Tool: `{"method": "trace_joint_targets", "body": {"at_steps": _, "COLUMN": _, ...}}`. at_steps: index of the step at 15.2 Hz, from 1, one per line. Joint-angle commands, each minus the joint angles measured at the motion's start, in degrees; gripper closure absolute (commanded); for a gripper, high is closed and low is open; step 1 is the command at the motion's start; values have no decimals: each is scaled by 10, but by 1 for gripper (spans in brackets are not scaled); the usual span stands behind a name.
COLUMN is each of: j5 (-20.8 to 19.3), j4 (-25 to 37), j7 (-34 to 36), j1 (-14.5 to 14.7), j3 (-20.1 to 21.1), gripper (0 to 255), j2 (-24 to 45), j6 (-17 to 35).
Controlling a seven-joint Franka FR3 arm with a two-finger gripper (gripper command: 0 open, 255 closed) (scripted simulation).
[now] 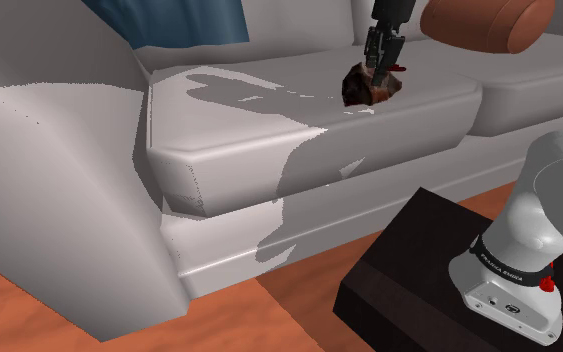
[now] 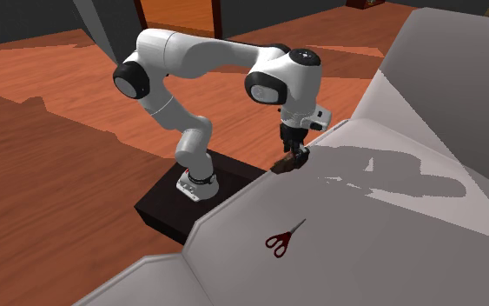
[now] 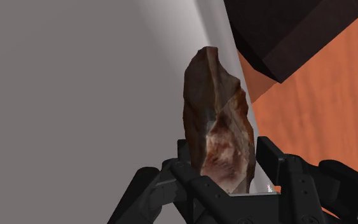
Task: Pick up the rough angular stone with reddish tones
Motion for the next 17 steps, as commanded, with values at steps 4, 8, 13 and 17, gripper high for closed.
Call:
{"method": "trace_joint_targets", "body": {"at_steps": 4, "j5": 0, "j4": -2, "j7": 0, "j1": 0, "j3": 0, "gripper": 255, "j2": 0, "j6": 1}}
{"method": "trace_joint_targets", "body": {"at_steps": 8, "j5": 0, "j4": -2, "j7": 0, "j1": 0, "j3": 0, "gripper": 255, "j2": 0, "j6": 1}}
{"method": "trace_joint_targets", "body": {"at_steps": 13, "j5": 3, "j4": 41, "j7": 2, "j1": 2, "j3": 3, "gripper": 255, "j2": 6, "j6": -36}}
{"method": "trace_joint_targets", "body": {"at_steps": 17, "j5": 5, "j4": 78, "j7": 3, "j1": 4, "j3": 4, "gripper": 255, "j2": 13, "j6": -66}}
